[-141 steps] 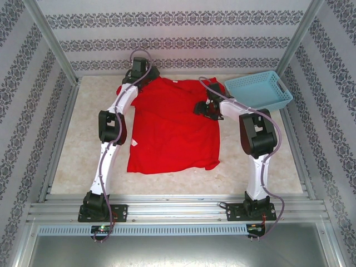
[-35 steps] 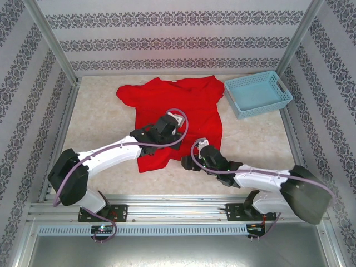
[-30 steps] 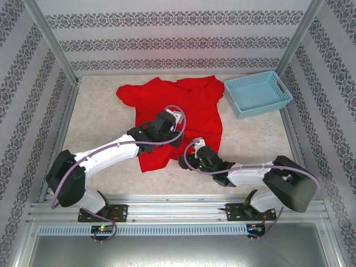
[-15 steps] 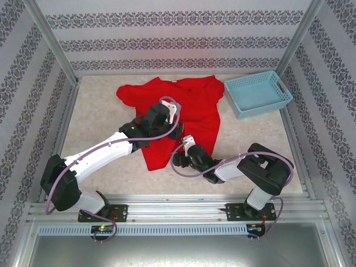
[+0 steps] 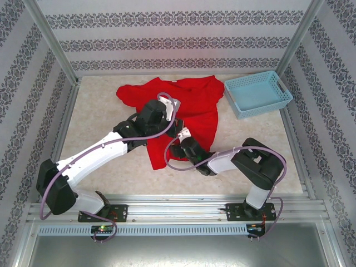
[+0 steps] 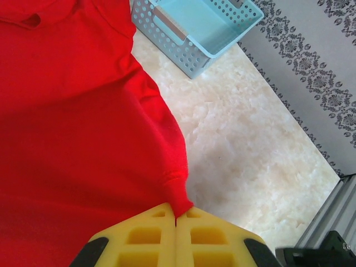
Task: Fold the inside-out t-shirt
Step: Turn the T-shirt inside out at the center of the table.
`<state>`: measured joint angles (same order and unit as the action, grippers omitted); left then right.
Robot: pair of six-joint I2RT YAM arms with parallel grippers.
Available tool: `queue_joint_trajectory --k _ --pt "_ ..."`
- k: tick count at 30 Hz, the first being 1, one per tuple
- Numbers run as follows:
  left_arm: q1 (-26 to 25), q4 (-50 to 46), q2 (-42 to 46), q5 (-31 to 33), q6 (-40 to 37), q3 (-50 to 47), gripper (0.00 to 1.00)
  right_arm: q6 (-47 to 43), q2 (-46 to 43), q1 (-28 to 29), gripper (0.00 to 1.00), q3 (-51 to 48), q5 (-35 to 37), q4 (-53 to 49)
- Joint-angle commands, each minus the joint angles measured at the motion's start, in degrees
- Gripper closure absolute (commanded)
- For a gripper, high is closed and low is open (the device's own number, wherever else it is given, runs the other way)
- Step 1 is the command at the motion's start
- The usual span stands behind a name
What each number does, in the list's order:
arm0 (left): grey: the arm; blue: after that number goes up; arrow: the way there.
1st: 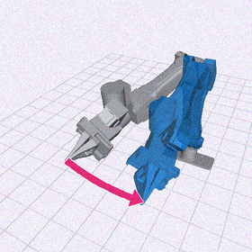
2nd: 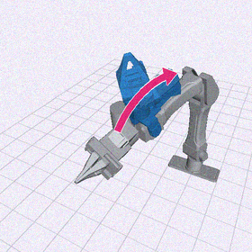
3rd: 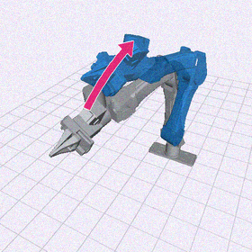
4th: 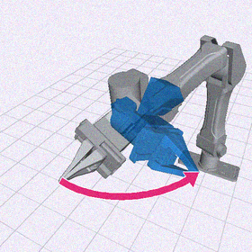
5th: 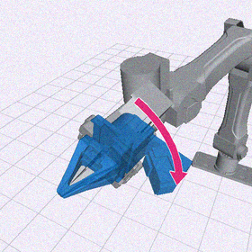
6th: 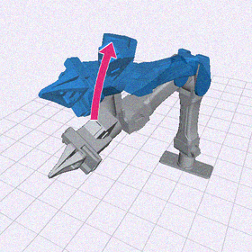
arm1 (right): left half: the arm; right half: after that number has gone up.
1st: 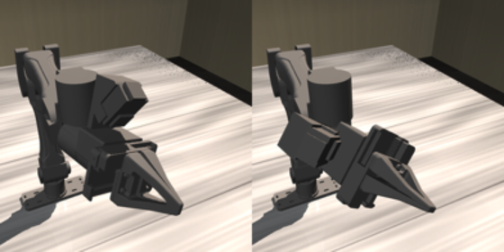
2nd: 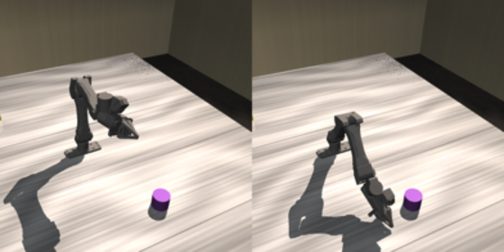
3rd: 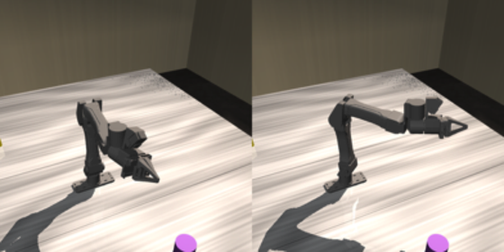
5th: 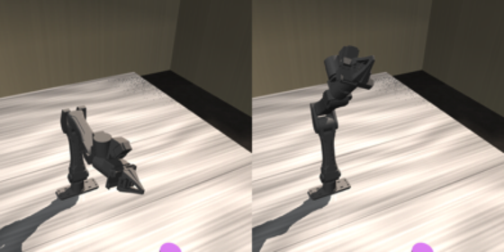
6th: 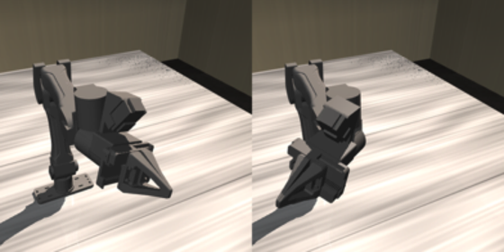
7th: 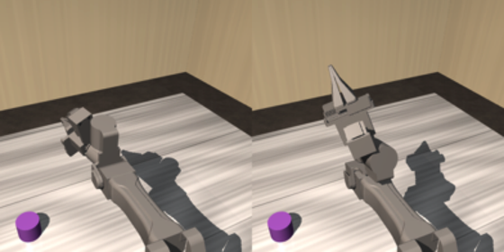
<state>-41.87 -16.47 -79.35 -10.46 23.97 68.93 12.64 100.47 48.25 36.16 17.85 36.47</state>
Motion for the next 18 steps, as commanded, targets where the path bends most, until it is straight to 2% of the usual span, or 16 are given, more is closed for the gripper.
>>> queue_joint_trajectory --k 1,8,12,18 --pt "0.78 -1.58 3.72 0.73 -2.82 1.17 1.00 -2.96 1.72 -1.60 0.29 3.15 4.44 -4.82" --pt "0.90 -2.01 7.29 0.10 -4.72 1.43 1.00 -5.35 4.73 -3.39 0.28 7.31 7.36 -5.28" --pt "0.91 -3.89 8.87 2.26 -6.03 1.90 1.00 -2.84 4.27 -6.45 0.27 6.99 4.81 -4.00" --pt "0.45 -2.86 8.29 -0.49 -4.31 4.24 1.00 -0.67 6.72 -7.18 0.27 12.23 4.28 -5.66"
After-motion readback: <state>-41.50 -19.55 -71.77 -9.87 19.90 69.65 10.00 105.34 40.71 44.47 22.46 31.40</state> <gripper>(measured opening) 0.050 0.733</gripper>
